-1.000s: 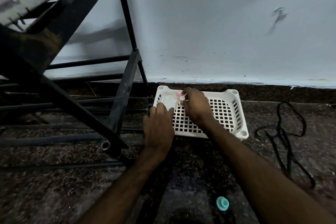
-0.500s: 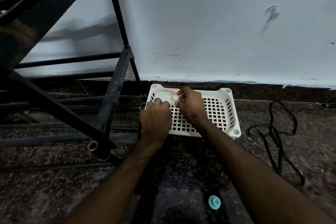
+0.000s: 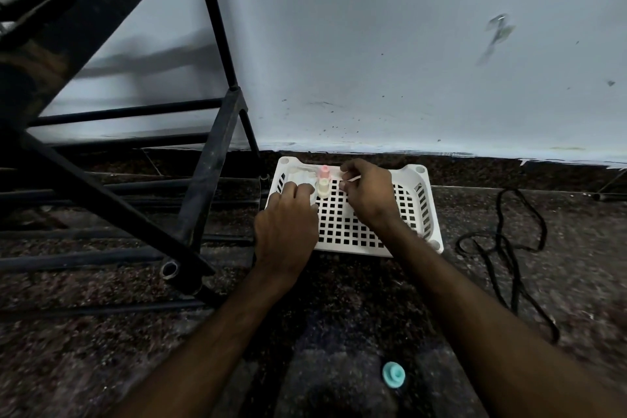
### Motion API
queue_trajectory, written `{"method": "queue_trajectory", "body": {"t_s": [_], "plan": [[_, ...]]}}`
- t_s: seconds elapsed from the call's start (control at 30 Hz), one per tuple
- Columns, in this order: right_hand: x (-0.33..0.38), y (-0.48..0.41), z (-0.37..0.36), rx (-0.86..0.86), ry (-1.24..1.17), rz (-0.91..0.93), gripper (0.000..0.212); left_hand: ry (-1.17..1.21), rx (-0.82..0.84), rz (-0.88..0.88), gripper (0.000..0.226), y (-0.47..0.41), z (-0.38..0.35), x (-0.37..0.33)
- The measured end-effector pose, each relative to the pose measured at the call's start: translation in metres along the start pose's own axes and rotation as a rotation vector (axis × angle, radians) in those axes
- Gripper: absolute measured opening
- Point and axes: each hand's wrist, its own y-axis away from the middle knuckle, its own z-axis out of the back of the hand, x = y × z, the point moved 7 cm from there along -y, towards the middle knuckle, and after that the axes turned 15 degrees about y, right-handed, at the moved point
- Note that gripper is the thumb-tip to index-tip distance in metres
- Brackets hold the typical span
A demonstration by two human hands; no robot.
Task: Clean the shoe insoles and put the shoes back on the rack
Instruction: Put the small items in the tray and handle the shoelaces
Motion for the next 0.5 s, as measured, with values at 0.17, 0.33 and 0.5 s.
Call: {"method": "queue_trajectory", "body": {"t_s": [0.17,0.33,0.5], "plan": [[0.004,0.039,0.019,-0.017,0.018,0.051,0.014,0.043,0.036,-0.03,0.014,0.011,0.002,-0.008],[-0.002,0.094,0.055,0.049,0.027,0.09,0.004,0.098,0.084,-0.138,0.021,0.029,-0.001,-0.016],[-0.025,0.182,0.05,0.483,0.181,0.257,0.032,0.174,0.174,-0.288,0.042,0.057,-0.003,-0.025]]}}
